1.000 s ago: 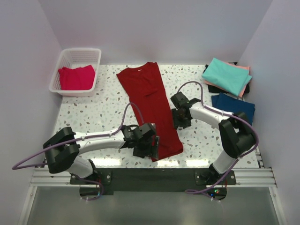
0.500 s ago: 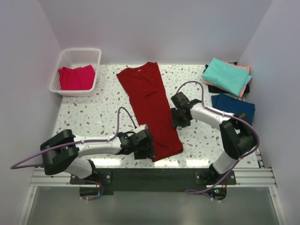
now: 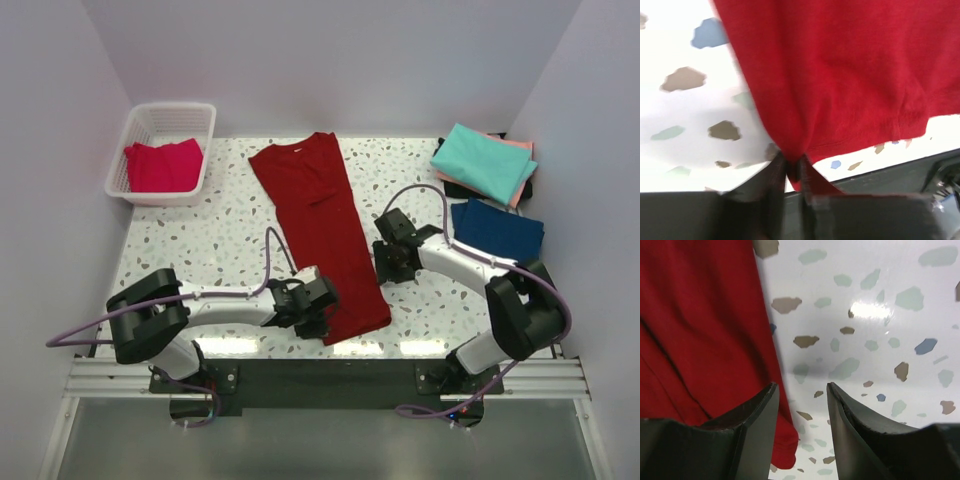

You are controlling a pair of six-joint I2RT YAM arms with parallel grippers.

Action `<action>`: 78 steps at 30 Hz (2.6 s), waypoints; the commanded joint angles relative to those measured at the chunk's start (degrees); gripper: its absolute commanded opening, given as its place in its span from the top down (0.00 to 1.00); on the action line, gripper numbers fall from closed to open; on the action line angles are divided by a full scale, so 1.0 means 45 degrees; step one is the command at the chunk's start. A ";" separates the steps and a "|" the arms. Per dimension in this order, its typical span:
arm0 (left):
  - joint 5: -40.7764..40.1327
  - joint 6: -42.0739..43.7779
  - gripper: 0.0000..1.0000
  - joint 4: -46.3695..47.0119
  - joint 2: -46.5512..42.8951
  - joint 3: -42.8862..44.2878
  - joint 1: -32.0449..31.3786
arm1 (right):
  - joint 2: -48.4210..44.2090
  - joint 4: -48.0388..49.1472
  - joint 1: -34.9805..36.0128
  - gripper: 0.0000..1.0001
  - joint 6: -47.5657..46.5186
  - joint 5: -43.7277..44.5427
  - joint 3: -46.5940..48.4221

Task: Fold and stack the t-shirts
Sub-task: Fold the tshirt

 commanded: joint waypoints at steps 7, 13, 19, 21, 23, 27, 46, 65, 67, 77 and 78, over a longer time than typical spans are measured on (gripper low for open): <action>-0.0749 -0.1141 1.00 -0.2673 -0.0346 -0.0271 -0.0231 | -0.1412 0.0724 0.0242 0.53 0.0501 -0.1519 -0.1494; -0.0848 -0.2078 1.00 -0.3240 -0.1635 -0.1638 -0.0231 | -0.3069 0.0725 0.0946 0.51 0.0442 -0.2143 -0.2177; -0.0672 -0.2333 1.00 -0.2891 -0.2164 -0.2538 -0.0251 | -0.4265 0.0744 0.1766 0.49 0.0735 -0.3256 -0.2373; -0.0692 -0.2314 1.00 -0.2871 -0.2048 -0.2499 -0.0251 | -0.4207 0.0666 0.2388 0.49 0.0852 -0.3199 -0.2490; -0.0692 -0.2314 1.00 -0.2813 -0.1969 -0.2441 -0.0251 | -0.4129 0.0705 0.2781 0.49 0.1106 -0.3295 -0.2783; -0.0711 -0.2391 1.00 -0.2754 -0.1969 -0.2499 -0.0251 | -0.4323 0.0686 0.3582 0.50 0.1594 -0.3121 -0.3271; -0.0614 -0.2587 1.00 -0.2344 -0.2320 -0.3163 -0.0251 | -0.3309 0.2228 0.4110 0.56 0.2180 -0.3141 -0.3917; -0.0594 -0.4325 1.00 -0.3828 -0.4566 -0.4783 -0.0270 | -0.3953 0.1016 0.4619 1.00 0.2513 -0.2182 -0.4658; -0.0555 -0.4345 1.00 -0.3867 -0.4625 -0.4862 -0.0270 | -0.3894 0.1172 0.4638 1.00 0.2552 -0.2300 -0.4698; -0.1138 -0.4209 1.00 -0.3924 -0.4391 -0.4026 -0.0602 | -0.4361 0.1175 0.4853 1.00 0.2396 -0.2574 -0.4193; -0.1315 -0.4208 1.00 -0.4061 -0.4391 -0.3829 -0.0622 | -0.4401 0.1077 0.4872 1.00 0.2357 -0.2535 -0.4035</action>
